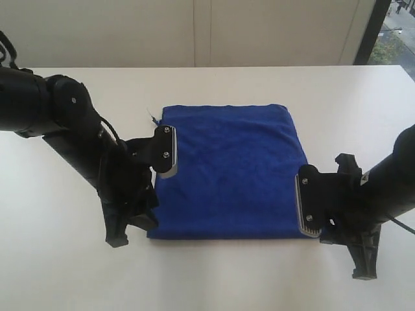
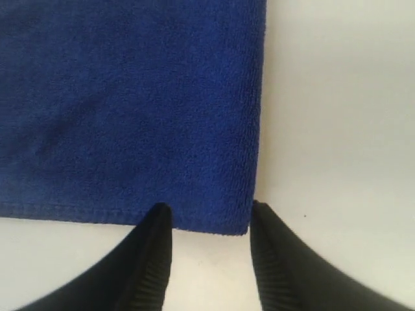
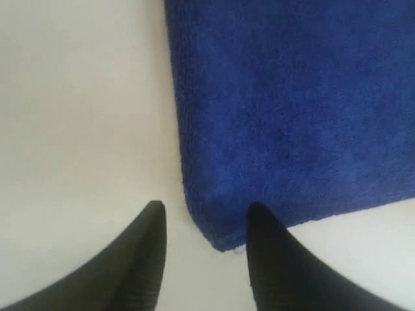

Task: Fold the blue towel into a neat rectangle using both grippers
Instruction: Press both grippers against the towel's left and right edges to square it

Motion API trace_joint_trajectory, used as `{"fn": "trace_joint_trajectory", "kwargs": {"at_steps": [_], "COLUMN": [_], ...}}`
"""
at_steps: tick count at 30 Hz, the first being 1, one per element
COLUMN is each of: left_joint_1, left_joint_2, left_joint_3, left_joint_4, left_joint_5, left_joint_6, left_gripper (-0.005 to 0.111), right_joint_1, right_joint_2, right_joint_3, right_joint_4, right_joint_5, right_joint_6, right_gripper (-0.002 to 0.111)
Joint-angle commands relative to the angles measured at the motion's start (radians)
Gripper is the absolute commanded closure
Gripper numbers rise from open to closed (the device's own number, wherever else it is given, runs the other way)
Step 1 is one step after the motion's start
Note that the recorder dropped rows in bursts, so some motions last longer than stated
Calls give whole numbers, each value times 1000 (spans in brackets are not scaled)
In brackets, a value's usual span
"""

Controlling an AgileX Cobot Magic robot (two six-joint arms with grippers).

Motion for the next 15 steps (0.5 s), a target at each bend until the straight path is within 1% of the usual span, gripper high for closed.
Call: {"fn": "trace_joint_trajectory", "kwargs": {"at_steps": [1,15], "left_joint_1": [-3,-3], "left_joint_2": [21,99], "left_joint_3": [7,7], "left_joint_4": [-8,-8], "left_joint_5": [4,-22], "left_joint_6": [19,23], "left_gripper": [61,61], "right_joint_1": [0,0], "right_joint_2": [17,107], "right_joint_3": [-7,-14], "right_joint_4": [0,0], "right_joint_5": [-24,-64], "right_joint_6": [0,16], "right_gripper": [69,69]}}
